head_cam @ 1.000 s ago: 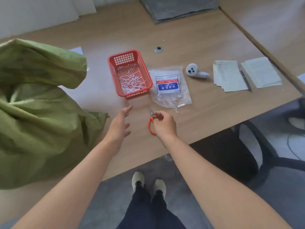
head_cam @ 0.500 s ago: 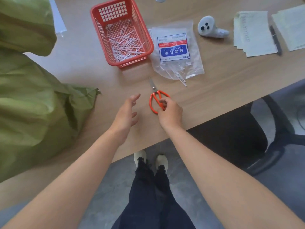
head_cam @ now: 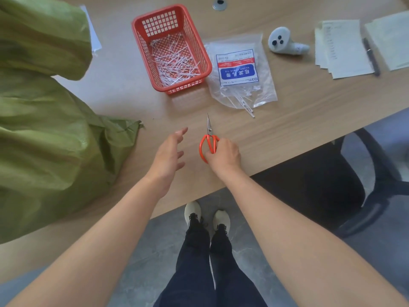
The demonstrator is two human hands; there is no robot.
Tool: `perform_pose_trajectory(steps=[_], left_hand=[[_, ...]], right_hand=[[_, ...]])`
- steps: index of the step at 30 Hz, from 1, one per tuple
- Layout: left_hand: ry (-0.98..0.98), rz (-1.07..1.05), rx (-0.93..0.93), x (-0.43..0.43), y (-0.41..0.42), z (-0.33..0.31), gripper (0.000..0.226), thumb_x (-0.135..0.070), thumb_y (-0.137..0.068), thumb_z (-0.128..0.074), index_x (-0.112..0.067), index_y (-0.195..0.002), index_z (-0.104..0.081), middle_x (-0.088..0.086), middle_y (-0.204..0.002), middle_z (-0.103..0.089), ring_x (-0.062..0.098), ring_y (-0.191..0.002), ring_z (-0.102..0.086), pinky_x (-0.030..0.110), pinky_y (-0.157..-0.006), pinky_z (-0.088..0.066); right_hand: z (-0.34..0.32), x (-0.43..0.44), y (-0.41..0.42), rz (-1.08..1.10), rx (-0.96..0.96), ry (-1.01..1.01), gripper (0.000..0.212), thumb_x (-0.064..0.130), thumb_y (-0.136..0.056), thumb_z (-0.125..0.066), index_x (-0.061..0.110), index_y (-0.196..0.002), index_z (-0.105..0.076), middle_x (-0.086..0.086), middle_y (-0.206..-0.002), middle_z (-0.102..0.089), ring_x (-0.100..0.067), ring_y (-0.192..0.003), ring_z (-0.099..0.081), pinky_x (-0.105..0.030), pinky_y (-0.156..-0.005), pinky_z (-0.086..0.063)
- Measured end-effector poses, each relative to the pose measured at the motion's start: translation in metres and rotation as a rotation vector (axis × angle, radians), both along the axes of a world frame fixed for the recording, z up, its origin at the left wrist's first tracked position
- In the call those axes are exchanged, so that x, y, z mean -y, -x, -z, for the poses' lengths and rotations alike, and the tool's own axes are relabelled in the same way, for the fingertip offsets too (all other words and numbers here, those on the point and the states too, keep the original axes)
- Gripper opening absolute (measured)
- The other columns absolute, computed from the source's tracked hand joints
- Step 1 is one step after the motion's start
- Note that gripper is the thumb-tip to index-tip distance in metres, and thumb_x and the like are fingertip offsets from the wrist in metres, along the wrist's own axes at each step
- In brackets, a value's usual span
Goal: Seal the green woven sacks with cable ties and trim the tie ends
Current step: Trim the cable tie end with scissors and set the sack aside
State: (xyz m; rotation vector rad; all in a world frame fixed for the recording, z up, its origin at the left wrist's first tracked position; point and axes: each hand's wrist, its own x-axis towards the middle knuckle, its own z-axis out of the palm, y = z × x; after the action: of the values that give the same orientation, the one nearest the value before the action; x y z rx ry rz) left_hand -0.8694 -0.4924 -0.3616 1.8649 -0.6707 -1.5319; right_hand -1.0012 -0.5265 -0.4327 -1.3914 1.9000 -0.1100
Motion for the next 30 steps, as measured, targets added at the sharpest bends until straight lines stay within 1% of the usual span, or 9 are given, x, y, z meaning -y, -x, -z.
perform_pose_trajectory(steps=[4, 9, 13, 16, 19, 21, 24, 27, 30], left_hand=[[0.045, -0.007, 0.027, 0.001, -0.001, -0.023, 0.045, -0.045, -0.107, -0.032, -0.039, -0.146, -0.055, -0.005, -0.159, -0.042, 0.028, -0.137, -0.047, 0.052, -0.116, -0.041], [0.138, -0.001, 0.053, -0.005, -0.002, -0.071, 0.05, -0.052, -0.103, -0.032, -0.042, -0.147, -0.053, -0.005, -0.161, -0.041, 0.03, -0.137, -0.047, 0.053, -0.115, -0.042], [0.21, -0.034, 0.047, -0.006, -0.003, -0.119, 0.07, -0.062, -0.081, -0.035, -0.043, -0.145, -0.054, -0.007, -0.156, -0.045, 0.029, -0.135, -0.049, 0.052, -0.114, -0.043], [0.301, -0.039, 0.026, -0.007, -0.001, -0.156, 0.084, -0.071, -0.067, -0.042, -0.04, -0.145, -0.054, -0.007, -0.146, -0.049, 0.027, -0.13, -0.051, 0.05, -0.113, -0.043], [0.383, -0.073, -0.013, -0.005, -0.003, -0.189, 0.082, -0.07, -0.061, -0.049, -0.039, -0.136, -0.058, -0.014, -0.127, -0.057, 0.015, -0.113, -0.058, 0.044, -0.108, -0.045], [0.442, -0.086, -0.033, -0.004, -0.004, -0.207, 0.059, -0.06, -0.079, -0.047, -0.039, -0.132, -0.059, -0.021, -0.117, -0.058, 0.006, -0.104, -0.059, 0.038, -0.101, -0.048], [0.519, -0.119, -0.036, -0.005, -0.008, -0.229, 0.039, -0.042, -0.105, -0.039, -0.033, -0.137, -0.058, -0.021, -0.11, -0.057, 0.007, -0.1, -0.06, 0.026, -0.087, -0.052], [0.571, -0.138, -0.006, -0.009, -0.018, -0.247, 0.043, -0.043, -0.106, -0.038, -0.033, -0.144, -0.057, -0.015, -0.124, -0.057, 0.022, -0.12, -0.057, 0.04, -0.106, -0.049], [0.598, -0.166, 0.03, -0.017, -0.034, -0.258, 0.063, -0.058, -0.086, -0.043, -0.039, -0.144, -0.057, -0.005, -0.147, -0.05, 0.029, -0.134, -0.052, 0.051, -0.115, -0.042]], right_hand=[[-0.021, -0.003, -0.004, 0.141, 0.275, -0.029, 0.02, 0.029, -0.09, -0.071, 0.011, -0.099, -0.068, 0.001, -0.09, -0.068, -0.02, -0.088, -0.062, -0.027, -0.075, -0.041], [-0.071, -0.006, -0.013, 0.237, 0.609, 0.121, 0.01, 0.024, -0.086, -0.073, 0.019, -0.088, -0.065, 0.002, -0.083, -0.072, -0.019, -0.08, -0.067, -0.043, -0.08, -0.058], [-0.119, -0.003, -0.013, 0.247, 0.794, 0.213, 0.03, 0.044, -0.089, -0.078, 0.022, -0.075, -0.064, 0.008, -0.061, -0.066, -0.015, -0.063, -0.064, -0.043, -0.072, -0.06], [-0.151, 0.0, -0.014, 0.256, 0.912, 0.254, 0.018, 0.024, -0.096, -0.075, 0.016, -0.081, -0.067, -0.004, -0.071, -0.073, -0.023, -0.068, -0.073, -0.044, -0.071, -0.064], [-0.182, 0.006, -0.015, 0.248, 0.981, 0.29, 0.014, 0.005, -0.095, -0.072, 0.014, -0.086, -0.066, -0.012, -0.083, -0.076, -0.029, -0.078, -0.077, -0.048, -0.082, -0.065], [-0.203, 0.01, -0.015, 0.218, 0.987, 0.333, 0.014, 0.004, -0.093, -0.074, 0.015, -0.087, -0.067, -0.012, -0.088, -0.077, -0.029, -0.083, -0.079, -0.046, -0.08, -0.065], [-0.234, 0.012, -0.016, 0.182, 0.986, 0.398, 0.008, 0.011, -0.095, -0.074, 0.016, -0.092, -0.069, -0.011, -0.09, -0.08, -0.027, -0.083, -0.08, -0.043, -0.071, -0.064], [-0.262, 0.013, -0.02, 0.13, 0.983, 0.458, 0.007, 0.019, -0.098, -0.072, 0.014, -0.093, -0.069, -0.009, -0.086, -0.08, -0.024, -0.079, -0.08, -0.045, -0.071, -0.066], [-0.283, 0.011, -0.029, 0.089, 1.022, 0.498, 0.013, 0.021, -0.1, -0.069, 0.009, -0.096, -0.069, -0.008, -0.082, -0.079, -0.021, -0.073, -0.078, -0.041, -0.067, -0.066]])
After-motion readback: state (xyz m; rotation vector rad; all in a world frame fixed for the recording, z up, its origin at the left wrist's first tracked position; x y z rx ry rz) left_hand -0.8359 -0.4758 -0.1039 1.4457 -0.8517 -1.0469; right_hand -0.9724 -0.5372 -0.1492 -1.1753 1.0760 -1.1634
